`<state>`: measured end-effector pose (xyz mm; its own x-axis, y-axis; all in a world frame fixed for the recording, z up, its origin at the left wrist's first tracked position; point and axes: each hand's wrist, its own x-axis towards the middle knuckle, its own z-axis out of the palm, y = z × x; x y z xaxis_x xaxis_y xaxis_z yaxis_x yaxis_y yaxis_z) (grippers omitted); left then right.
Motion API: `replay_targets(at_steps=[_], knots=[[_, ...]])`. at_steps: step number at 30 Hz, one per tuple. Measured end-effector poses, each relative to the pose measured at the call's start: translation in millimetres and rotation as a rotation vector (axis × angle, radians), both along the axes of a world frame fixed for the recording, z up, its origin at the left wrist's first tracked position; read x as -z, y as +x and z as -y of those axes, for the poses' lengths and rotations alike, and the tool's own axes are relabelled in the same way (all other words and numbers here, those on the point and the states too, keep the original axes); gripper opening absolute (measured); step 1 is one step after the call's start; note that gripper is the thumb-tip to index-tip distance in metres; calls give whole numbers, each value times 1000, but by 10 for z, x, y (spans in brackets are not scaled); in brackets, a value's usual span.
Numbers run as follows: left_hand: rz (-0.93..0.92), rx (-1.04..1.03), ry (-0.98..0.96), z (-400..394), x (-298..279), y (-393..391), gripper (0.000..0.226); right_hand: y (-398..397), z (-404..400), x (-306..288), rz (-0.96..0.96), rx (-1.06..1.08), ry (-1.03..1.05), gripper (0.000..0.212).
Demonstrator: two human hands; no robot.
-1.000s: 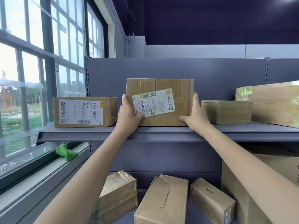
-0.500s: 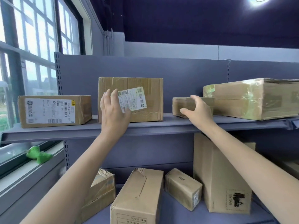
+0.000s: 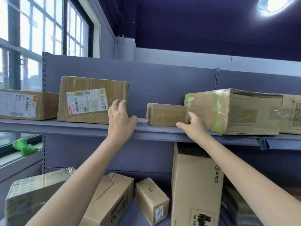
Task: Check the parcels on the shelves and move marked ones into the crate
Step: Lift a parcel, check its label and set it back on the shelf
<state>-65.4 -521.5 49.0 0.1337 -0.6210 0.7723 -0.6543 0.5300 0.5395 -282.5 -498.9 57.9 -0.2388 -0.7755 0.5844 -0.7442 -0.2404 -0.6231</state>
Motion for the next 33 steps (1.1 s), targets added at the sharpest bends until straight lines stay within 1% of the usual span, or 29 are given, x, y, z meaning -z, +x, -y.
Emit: replay_targets(at_steps=[3,5,8,11,12,13,14,15,16,18,20,22,24,26,27,29,31,33], knots=[[37,14,39,13,-28,-229,58,-74,51,-41,35,-73,-2,74],[73,32,68,43,-66,-334,59,-107,86,-97,48,-86,7,74],[97,82,132,120,-137,-427,60,-156,153,-161,52,-100,14,69],[84,116,192,235,-215,-485,56,-208,281,-202,88,-115,63,78],[83,114,239,267,-245,-508,49,-210,304,-225,93,-110,77,79],[84,108,290,298,-275,-531,37,-215,332,-251,95,-97,104,79],[90,94,344,324,-303,-553,23,-212,341,-281,94,-79,134,76],[105,70,385,360,-326,-574,15,-216,373,-306,95,-59,160,72],[124,55,408,392,-341,-589,14,-210,385,-328,92,-42,179,65],[155,55,429,477,-339,-607,25,-197,417,-345,92,-38,219,52],[149,80,451,533,-325,-621,27,-195,472,-329,100,-58,252,51],[138,130,462,538,-304,-620,27,-186,507,-303,161,-107,252,57],[123,170,451,521,-302,-594,27,-176,506,-271,213,-141,198,60],[51,231,420,502,-323,-551,26,-199,506,-234,217,-167,133,69],[10,275,387,482,-335,-528,22,-211,478,-224,214,-184,102,76],[-60,371,304,429,-373,-478,5,-221,368,-221,182,-209,32,88],[-87,454,229,339,-419,-432,17,-243,303,-242,140,-225,-51,94],[-133,556,136,226,-472,-408,19,-249,223,-290,127,-246,-141,96]])
